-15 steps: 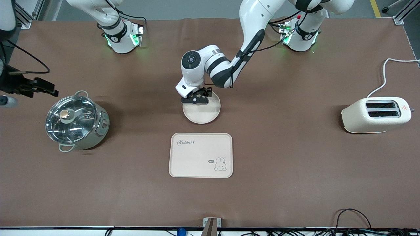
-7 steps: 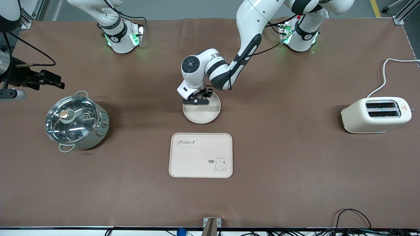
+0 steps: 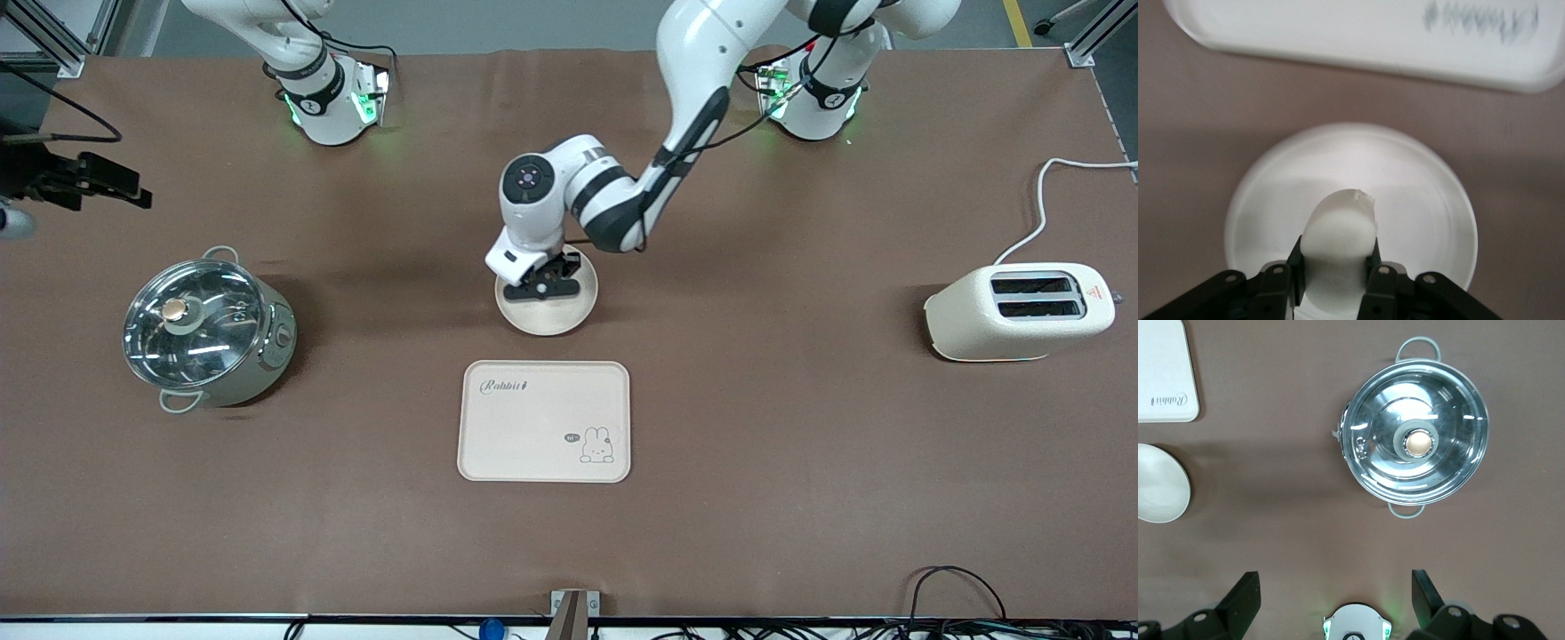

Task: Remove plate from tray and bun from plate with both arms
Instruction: 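Lift the bun and carry it toward the toaster with the left gripper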

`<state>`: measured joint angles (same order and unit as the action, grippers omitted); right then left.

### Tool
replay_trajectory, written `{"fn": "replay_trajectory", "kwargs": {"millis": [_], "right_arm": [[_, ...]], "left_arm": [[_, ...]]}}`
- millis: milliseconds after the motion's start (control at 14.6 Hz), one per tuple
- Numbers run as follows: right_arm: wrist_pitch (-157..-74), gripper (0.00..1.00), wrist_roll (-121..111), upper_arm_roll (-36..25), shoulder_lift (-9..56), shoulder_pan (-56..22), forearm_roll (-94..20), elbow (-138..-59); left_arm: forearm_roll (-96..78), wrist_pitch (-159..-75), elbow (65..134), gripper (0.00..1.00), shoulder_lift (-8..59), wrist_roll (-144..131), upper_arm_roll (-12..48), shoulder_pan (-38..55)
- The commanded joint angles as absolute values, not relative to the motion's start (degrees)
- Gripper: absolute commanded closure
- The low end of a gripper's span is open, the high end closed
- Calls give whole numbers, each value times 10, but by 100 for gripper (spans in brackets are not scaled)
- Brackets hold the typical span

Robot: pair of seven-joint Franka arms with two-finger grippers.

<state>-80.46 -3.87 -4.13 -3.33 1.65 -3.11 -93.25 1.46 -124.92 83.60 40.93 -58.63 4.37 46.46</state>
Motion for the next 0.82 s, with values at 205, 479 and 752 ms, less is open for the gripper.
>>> {"fn": "replay_trajectory", "kwargs": {"millis": [205,479,752], "right_arm": [[-829,0,-40,-38,-1,34,17,-896],[-830,0,-35,-33,-3,32,15,-888],[-824,0,-40,-36,4,39,18,-879]], "left_arm": [[26,-1210,850,63,367,-434,49,229],[24,-1219,850,62,407,-303,49,142],[82,-1243,851,51,440,-270,49,77]]}}
